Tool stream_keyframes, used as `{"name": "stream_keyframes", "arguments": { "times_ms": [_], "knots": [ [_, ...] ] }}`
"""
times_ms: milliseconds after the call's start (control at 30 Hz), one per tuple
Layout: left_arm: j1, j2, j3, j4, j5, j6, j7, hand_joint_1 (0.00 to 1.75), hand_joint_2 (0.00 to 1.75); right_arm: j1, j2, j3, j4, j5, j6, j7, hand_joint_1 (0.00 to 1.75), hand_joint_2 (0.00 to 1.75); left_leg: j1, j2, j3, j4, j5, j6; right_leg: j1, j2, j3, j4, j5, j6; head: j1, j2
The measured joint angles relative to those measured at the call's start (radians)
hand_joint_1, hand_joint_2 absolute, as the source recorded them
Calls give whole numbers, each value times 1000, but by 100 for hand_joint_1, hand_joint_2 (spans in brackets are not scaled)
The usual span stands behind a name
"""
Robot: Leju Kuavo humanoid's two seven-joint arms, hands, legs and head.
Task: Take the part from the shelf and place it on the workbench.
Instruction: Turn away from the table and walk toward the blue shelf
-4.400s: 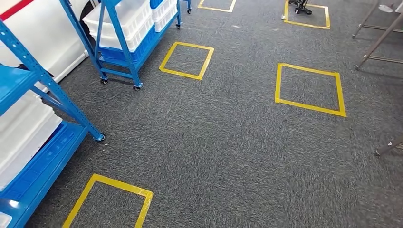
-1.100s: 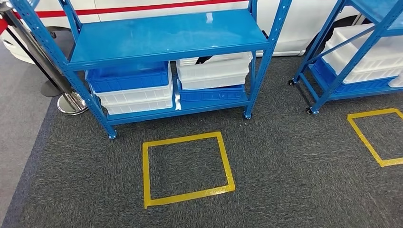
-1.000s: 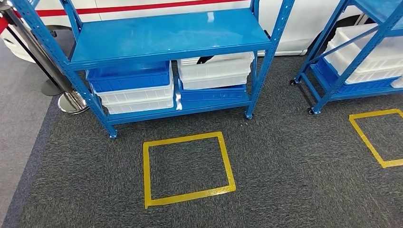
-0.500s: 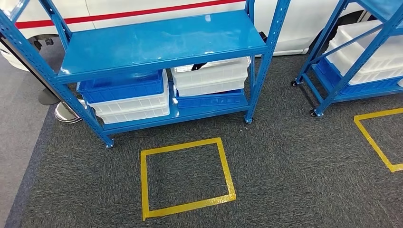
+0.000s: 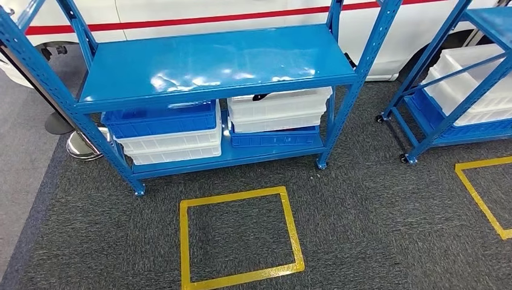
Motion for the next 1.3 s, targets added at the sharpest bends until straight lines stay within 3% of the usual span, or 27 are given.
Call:
{"name": "stream_keyframes", "arguments": {
  "times_ms": [33,67,100,167,200,267,333,367,433,500,533,567,600,667,700,800,867,933,1000,1033,1067,1133,1200,1300],
  "knots": [
    [1,0,0,0,0,0,1,0,0,2,0,0,0,0,0,1,0,0,0,-3,14,0,-11,-2,0,0,-6,-27,16,-3,0,0],
    [3,0,1,0,0,0,1,0,0,5,0,0,0,0,0,1,0,0,0,-4,27,0,-22,-5,1,0,-2,-79,58,-7,1,0],
    [5,-1,1,0,0,-1,2,0,0,9,0,-1,0,0,0,1,0,0,-1,-5,40,1,-34,-9,2,0,4,-138,120,-12,2,0],
    [4,-3,1,0,0,-1,3,0,0,12,-1,-2,0,0,0,2,0,0,-3,-7,54,1,-55,-19,8,2,13,-219,204,-22,3,0],
    [3,-4,1,0,-1,-1,3,0,0,12,-2,-3,0,1,0,2,0,0,-4,-8,60,3,-60,-25,10,4,14,-234,219,-26,3,0],
    [0,-3,2,0,-1,0,4,0,0,10,-2,-4,0,1,0,1,0,0,-5,-7,67,12,-61,-37,8,6,30,-242,211,-35,3,0],
    [-2,-2,2,0,-1,1,4,0,0,10,-1,-6,0,2,1,1,0,0,-4,-3,49,68,-59,-46,4,4,58,-253,200,-47,-1,0],
    [-4,-2,2,0,-1,2,4,0,0,10,-1,-6,0,3,2,1,0,0,-2,-1,19,120,-70,-51,3,2,72,-257,193,-52,-2,0],
    [-5,-2,2,0,-1,3,4,0,0,8,-1,-7,0,4,2,0,0,0,3,1,-59,234,-120,-59,3,2,91,-260,176,-57,-5,0],
    [-2,-2,2,0,-2,3,4,0,0,7,-1,-7,0,4,3,0,0,0,8,2,-115,277,-157,-66,3,3,114,-260,156,-56,-6,0],
    [-1,-2,2,0,-2,4,5,0,0,7,-1,-7,0,4,3,0,0,0,9,2,-122,253,-146,-67,3,4,129,-260,145,-54,-6,0],
    [1,-2,2,0,-2,4,5,0,0,8,-1,-7,0,4,3,0,0,0,9,2,-119,205,-110,-65,3,5,144,-260,134,-52,-6,0],
    [3,-2,2,0,-2,5,5,0,0,9,-1,-7,0,4,3,0,0,0,9,3,-111,142,-51,-61,3,4,157,-260,122,-49,-6,0],
    [7,-2,3,0,-2,6,5,0,0,9,-1,-7,1,6,4,0,0,0,3,6,-97,58,27,-48,4,6,175,-259,102,-38,-6,0],
    [8,-2,4,0,-2,6,5,0,0,7,-1,-7,1,6,4,0,0,0,0,7,-93,41,43,-40,4,6,182,-257,96,-32,-6,0],
    [6,-2,4,0,-2,6,6,0,0,2,-1,-8,1,7,4,0,0,0,-1,2,-62,23,33,-18,3,6,196,-235,97,-12,-5,0],
    [3,-3,4,0,-2,6,6,0,0,-2,-1,-8,1,7,4,0,0,0,2,2,-36,10,27,-5,1,5,161,-166,84,-6,0,0],
    [1,-3,4,0,-2,6,6,0,0,-4,-1,-8,2,8,4,0,0,0,2,3,-22,6,16,3,0,5,81,-53,36,-1,4,0],
    [0,-2,4,0,-2,6,6,0,0,-2,-1,-8,2,8,4,0,0,0,2,1,-6,6,0,4,-1,4,7,17,-3,5,5,0],
    [1,-2,4,0,-2,6,6,0,0,0,-1,-8,2,8,4,0,0,0,2,0,6,6,-10,2,-1,4,-10,9,4,6,5,0],
    [3,-2,4,0,-2,6,6,0,0,2,-1,-8,2,8,4,0,0,0,3,-2,20,6,-21,-1,-1,4,-12,-28,34,5,5,0],
    [5,-4,4,0,-2,5,6,0,0,8,-1,-8,2,8,4,0,0,0,2,-2,48,8,-44,-9,0,3,1,-143,141,0,6,0],
    [3,-5,4,0,-2,6,6,0,0,9,-1,-8,2,8,3,0,0,0,0,-2,63,6,-67,-21,5,2,8,-214,205,-13,8,0],
    [-1,-4,4,0,-2,6,7,0,0,7,-1,-8,2,8,4,0,0,0,-2,0,82,11,-76,-39,5,5,28,-232,202,-34,8,0]
  ]
}}
